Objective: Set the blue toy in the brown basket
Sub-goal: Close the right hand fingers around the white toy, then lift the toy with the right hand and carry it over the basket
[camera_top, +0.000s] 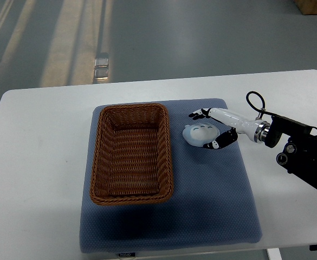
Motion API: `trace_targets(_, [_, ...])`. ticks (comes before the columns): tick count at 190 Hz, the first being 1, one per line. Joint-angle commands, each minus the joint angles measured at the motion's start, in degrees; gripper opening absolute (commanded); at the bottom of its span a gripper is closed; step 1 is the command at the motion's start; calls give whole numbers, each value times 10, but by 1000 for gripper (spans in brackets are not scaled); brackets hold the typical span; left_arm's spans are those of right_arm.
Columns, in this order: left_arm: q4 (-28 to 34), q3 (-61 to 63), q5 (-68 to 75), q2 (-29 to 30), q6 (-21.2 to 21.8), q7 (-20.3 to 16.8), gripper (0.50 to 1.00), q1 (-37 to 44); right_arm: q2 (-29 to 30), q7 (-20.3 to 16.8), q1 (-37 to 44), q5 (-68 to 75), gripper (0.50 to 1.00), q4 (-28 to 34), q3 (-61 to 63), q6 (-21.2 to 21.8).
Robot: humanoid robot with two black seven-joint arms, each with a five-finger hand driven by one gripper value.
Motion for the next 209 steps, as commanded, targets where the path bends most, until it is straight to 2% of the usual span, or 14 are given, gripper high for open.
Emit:
trace_targets(1, [0,0,0,0,0,0,1000,0,5,0,-1,-1,825,-1,-3,0])
trace_targets(21, [0,0,0,0,0,0,1000,0,13,0,0,-1,787,-7,-3,-1])
trace_targets(35, [0,0,0,0,0,0,1000,0,15,1,0,-2,711,-14,-3,-3])
trace_targets(42, [0,0,0,0,0,0,1000,0,15,1,0,-2,652,-15,-3,-4])
trace_targets(67, [0,0,0,0,0,0,1000,0,15,3,-1,-2,545,-16,-3,-4])
trace_targets(84, [0,0,0,0,0,0,1000,0,15,4,0,-1,500,-16,-2,-5])
trace_targets(115, [0,0,0,0,0,0,1000,0,1,10,15,8,500,-11,13,-19])
trace_targets(157, [0,0,0,0,0,0,1000,0,-23,17,52,28,500,1,41,-16])
trace_targets(184, [0,0,0,0,0,0,1000,0,-7,17,74,33,500,6,40,-13])
trace_targets(209, [0,0,0,0,0,0,1000,0,38,17,86,33,500,9,37,-5])
